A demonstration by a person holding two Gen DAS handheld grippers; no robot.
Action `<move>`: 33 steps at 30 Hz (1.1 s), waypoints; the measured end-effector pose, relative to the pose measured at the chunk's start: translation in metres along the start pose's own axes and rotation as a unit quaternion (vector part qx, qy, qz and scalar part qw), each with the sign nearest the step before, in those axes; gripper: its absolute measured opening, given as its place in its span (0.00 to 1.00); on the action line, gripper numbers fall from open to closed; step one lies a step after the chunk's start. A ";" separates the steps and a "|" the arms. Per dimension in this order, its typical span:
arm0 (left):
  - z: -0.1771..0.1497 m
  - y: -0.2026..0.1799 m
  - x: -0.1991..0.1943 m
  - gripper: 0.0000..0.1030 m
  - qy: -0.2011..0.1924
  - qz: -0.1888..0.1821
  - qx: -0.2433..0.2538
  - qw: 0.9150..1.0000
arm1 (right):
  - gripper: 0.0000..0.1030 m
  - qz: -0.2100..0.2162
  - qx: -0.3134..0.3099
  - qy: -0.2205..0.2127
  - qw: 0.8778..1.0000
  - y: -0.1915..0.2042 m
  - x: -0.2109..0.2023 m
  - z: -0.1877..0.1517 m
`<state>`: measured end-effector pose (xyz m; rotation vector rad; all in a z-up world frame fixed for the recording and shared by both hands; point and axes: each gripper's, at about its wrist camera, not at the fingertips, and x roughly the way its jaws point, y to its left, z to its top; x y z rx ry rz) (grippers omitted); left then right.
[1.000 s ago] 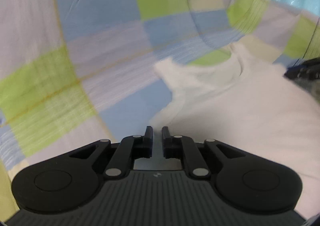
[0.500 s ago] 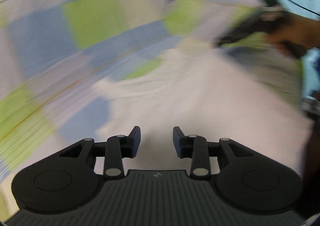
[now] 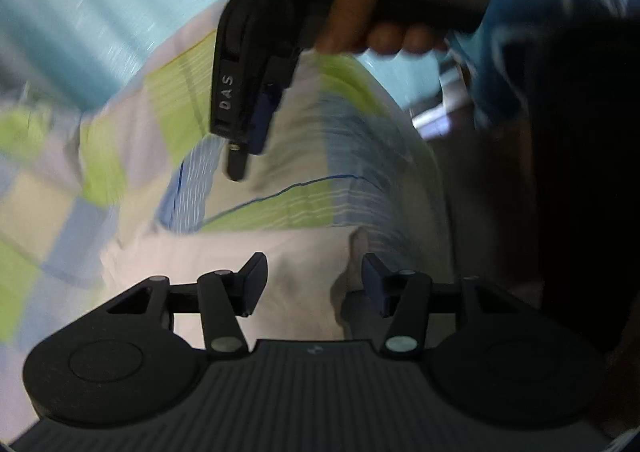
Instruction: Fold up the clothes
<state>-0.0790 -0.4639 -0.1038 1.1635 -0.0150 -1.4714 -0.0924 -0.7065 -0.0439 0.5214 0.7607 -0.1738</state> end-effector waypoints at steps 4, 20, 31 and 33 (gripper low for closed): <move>-0.004 -0.003 0.006 0.15 0.029 0.019 0.038 0.999 | 0.42 0.025 0.025 0.017 0.999 0.007 -0.010 -0.034; -0.030 0.078 -0.011 0.01 0.009 -0.015 -0.226 0.974 | 0.61 0.015 -0.002 -0.075 0.997 0.085 -0.009 -0.085; -0.032 0.082 -0.038 0.01 -0.025 -0.021 -0.262 0.965 | 0.04 -0.202 -0.229 -0.094 0.947 0.116 -0.018 -0.069; -0.030 0.075 -0.034 0.01 -0.022 -0.032 -0.255 0.966 | 0.04 -0.256 -0.305 -0.092 0.913 0.127 -0.024 -0.069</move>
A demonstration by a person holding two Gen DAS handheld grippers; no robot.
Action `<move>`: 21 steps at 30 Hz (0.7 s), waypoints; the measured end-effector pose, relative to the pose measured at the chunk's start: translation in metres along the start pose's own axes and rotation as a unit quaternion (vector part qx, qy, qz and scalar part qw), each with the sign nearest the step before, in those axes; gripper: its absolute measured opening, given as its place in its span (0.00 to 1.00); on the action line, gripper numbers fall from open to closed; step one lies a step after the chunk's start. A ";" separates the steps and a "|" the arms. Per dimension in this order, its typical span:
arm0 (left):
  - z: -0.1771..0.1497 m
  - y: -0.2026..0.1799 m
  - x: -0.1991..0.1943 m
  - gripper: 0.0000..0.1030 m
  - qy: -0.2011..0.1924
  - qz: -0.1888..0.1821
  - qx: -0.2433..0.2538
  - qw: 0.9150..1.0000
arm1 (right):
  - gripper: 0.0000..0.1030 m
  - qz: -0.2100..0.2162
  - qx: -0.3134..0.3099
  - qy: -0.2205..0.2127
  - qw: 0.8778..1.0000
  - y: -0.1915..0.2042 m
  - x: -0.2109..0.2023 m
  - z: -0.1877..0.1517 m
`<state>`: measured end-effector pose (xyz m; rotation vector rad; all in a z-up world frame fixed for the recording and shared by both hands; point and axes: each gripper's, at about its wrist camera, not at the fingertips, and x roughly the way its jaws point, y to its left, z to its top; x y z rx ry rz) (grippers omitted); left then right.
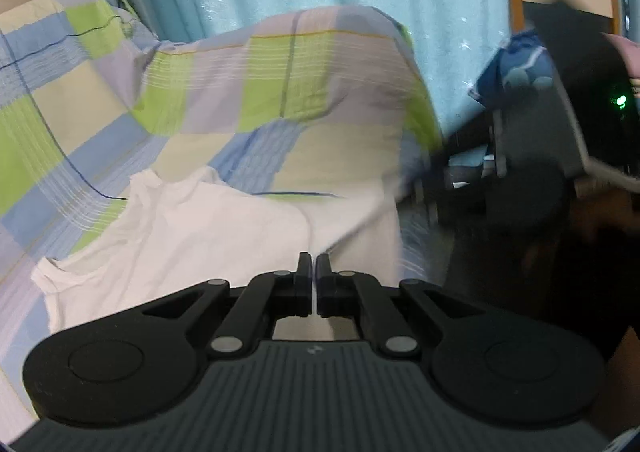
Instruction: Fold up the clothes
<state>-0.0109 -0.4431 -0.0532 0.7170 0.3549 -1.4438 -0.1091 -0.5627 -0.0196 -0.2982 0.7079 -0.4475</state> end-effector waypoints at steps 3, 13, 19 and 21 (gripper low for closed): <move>-0.004 -0.010 0.008 0.01 0.013 -0.023 0.008 1.000 | 0.06 -0.009 -0.093 0.020 0.995 0.017 -0.006 -0.005; -0.019 0.021 0.007 0.08 0.039 0.005 0.001 0.999 | 0.32 0.030 -0.029 0.068 0.997 -0.020 -0.006 -0.027; 0.006 0.058 0.034 0.14 0.040 0.033 0.012 0.999 | 0.32 0.177 0.246 0.058 0.951 -0.085 0.038 -0.023; 0.025 0.068 0.051 0.16 0.035 0.039 0.030 0.998 | 0.32 0.194 0.313 0.064 0.928 -0.095 0.050 -0.028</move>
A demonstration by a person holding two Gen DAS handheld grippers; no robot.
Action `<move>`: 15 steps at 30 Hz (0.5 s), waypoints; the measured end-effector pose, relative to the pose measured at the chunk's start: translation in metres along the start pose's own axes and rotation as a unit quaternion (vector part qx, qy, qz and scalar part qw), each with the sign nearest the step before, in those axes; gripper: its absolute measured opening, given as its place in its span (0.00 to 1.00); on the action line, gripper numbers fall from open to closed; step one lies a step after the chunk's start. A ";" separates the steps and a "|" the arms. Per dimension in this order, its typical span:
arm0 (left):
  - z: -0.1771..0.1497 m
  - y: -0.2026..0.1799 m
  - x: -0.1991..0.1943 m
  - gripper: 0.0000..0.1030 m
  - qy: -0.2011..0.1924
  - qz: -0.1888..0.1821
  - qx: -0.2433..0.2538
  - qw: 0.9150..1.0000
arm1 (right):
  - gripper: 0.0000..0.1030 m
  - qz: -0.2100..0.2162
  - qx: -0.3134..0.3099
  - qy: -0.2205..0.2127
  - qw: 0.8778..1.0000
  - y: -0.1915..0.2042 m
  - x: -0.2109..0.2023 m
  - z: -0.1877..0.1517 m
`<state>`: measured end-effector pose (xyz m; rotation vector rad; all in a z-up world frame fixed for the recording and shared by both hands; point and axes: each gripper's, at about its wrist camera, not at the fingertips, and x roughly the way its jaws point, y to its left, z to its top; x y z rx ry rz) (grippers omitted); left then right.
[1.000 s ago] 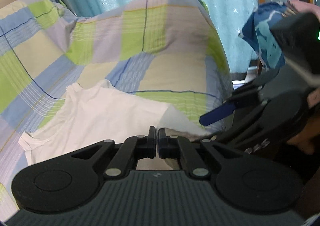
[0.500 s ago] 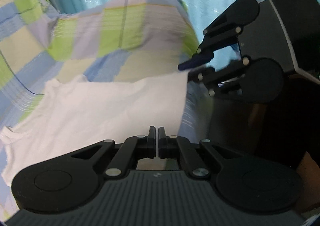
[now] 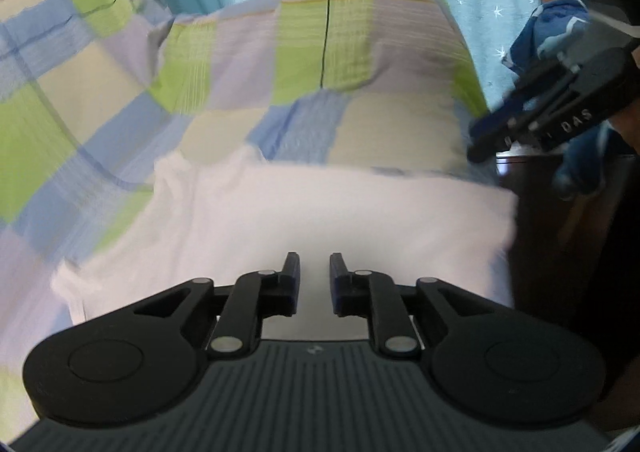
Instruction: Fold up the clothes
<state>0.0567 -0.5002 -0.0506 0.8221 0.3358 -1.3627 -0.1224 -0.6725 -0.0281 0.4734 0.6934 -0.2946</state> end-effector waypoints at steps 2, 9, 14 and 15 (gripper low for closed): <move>0.019 0.016 0.021 0.18 0.000 -0.004 0.009 1.000 | 0.33 -0.010 0.025 -0.004 1.000 -0.005 0.004 -0.003; 0.073 0.069 0.106 0.32 0.022 -0.021 0.025 0.999 | 0.38 -0.019 0.080 -0.007 0.997 -0.008 0.010 -0.035; 0.084 0.080 0.161 0.39 0.075 -0.081 0.039 0.993 | 0.51 0.008 0.165 -0.009 0.986 -0.015 0.014 -0.047; 0.084 0.080 0.170 0.39 0.093 -0.098 0.046 0.990 | 0.51 0.019 0.178 -0.008 0.984 -0.018 0.016 -0.049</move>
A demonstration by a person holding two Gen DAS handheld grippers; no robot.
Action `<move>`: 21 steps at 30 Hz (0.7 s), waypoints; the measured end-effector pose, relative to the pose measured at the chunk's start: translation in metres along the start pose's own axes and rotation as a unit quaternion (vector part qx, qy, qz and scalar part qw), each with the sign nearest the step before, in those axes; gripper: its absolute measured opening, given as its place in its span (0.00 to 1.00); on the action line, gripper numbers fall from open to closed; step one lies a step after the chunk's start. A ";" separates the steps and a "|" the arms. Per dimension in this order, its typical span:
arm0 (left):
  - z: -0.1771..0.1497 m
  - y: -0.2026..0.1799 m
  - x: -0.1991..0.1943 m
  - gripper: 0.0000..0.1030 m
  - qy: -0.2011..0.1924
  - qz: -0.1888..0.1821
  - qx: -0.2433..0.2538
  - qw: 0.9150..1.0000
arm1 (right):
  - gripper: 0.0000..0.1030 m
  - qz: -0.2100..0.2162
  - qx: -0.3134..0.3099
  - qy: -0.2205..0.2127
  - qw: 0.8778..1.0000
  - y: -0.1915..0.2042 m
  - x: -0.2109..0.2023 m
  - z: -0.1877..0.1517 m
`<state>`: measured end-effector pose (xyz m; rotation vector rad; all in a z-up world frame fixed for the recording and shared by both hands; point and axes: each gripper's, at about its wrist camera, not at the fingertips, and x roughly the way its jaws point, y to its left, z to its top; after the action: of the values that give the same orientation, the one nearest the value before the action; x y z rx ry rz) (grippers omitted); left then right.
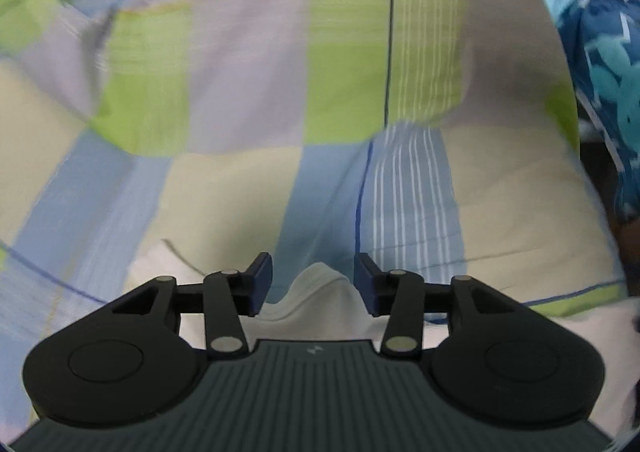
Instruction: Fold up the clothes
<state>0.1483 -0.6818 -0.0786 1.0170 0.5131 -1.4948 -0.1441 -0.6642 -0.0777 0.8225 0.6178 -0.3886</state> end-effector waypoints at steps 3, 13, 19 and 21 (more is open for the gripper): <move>-0.005 -0.008 0.003 0.16 0.017 -0.015 0.037 0.999 | 0.53 0.020 0.028 -0.006 0.999 -0.008 0.000 -0.004; -0.020 0.019 -0.050 0.05 -0.120 0.005 -0.055 0.991 | 0.06 -0.098 -0.184 -0.123 0.970 0.041 -0.035 -0.012; -0.013 0.017 -0.032 0.10 -0.107 0.005 -0.083 0.991 | 0.17 -0.127 -0.228 -0.106 0.959 0.053 -0.020 -0.025; -0.011 0.013 -0.027 0.11 -0.104 0.006 -0.082 0.991 | 0.20 -0.126 -0.206 -0.099 0.965 0.047 -0.019 -0.023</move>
<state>0.1617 -0.6604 -0.0585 0.7255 0.4713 -1.5005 -0.1410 -0.6151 -0.0514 0.3020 0.5900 -0.5437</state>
